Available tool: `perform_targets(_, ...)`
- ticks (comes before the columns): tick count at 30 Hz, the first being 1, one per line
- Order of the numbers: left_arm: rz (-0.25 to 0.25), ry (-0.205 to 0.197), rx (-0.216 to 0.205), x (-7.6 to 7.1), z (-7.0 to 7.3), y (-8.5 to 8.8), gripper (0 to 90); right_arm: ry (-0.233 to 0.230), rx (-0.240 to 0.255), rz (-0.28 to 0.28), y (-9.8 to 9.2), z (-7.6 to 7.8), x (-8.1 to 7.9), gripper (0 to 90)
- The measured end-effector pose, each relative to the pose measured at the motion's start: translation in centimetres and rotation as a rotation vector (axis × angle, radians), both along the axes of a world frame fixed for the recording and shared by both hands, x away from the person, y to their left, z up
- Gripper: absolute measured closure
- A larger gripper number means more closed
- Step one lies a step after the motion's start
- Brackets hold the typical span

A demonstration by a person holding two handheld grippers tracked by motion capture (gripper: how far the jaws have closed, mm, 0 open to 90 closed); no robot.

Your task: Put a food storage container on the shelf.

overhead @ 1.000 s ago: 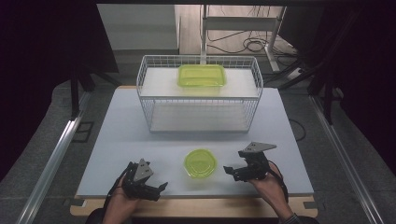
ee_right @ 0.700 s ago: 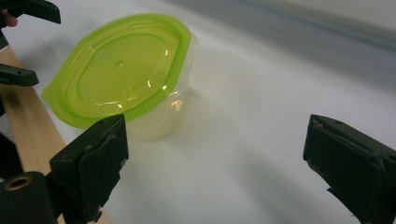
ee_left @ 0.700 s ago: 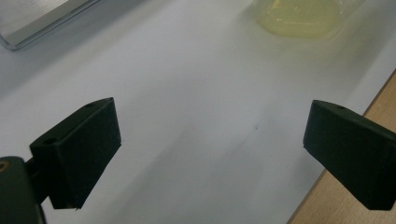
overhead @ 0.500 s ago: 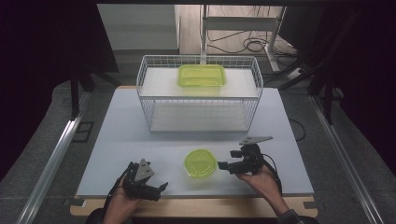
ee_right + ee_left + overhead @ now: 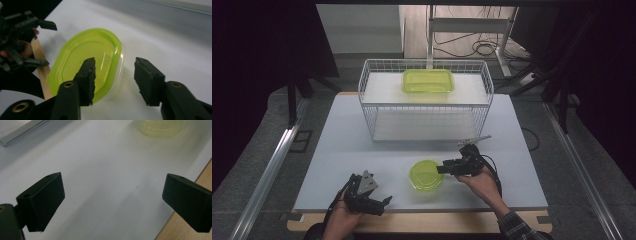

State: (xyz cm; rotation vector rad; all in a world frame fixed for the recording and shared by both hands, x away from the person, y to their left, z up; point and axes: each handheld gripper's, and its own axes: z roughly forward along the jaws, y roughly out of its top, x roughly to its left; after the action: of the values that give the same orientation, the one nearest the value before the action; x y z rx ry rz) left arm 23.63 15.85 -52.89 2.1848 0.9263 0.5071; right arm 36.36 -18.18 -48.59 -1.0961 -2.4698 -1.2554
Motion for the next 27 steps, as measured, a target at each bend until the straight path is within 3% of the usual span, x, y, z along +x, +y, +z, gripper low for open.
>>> perform_targets(6, 0.001, 0.001, 0.0, 0.0, 0.0, 0.0, 3.9, 0.088, 0.04, 0.01, 0.4, -0.5, 1.5, 62.5)
perform_targets(17, -0.002, 0.001, 0.003, 0.0, 0.0, -0.1, 3.9, 0.217, 0.087, 0.008, 0.3, -1.2, 2.2, 78.9)
perform_targets(21, -0.002, 0.0, 0.002, 0.0, 0.0, -0.1, 3.9, 0.245, 0.117, 0.011, 0.4, -1.0, 2.0, 80.3)
perform_targets(24, -0.002, -0.002, 0.002, 0.0, 0.0, -0.1, 3.9, 0.229, 0.112, 0.005, 0.4, -0.6, 1.9, 80.5)
perform_targets(27, -0.002, -0.002, 0.001, 0.0, 0.0, -0.1, 3.9, 0.237, 0.143, -0.001, 0.1, -0.3, 1.9, 80.6)
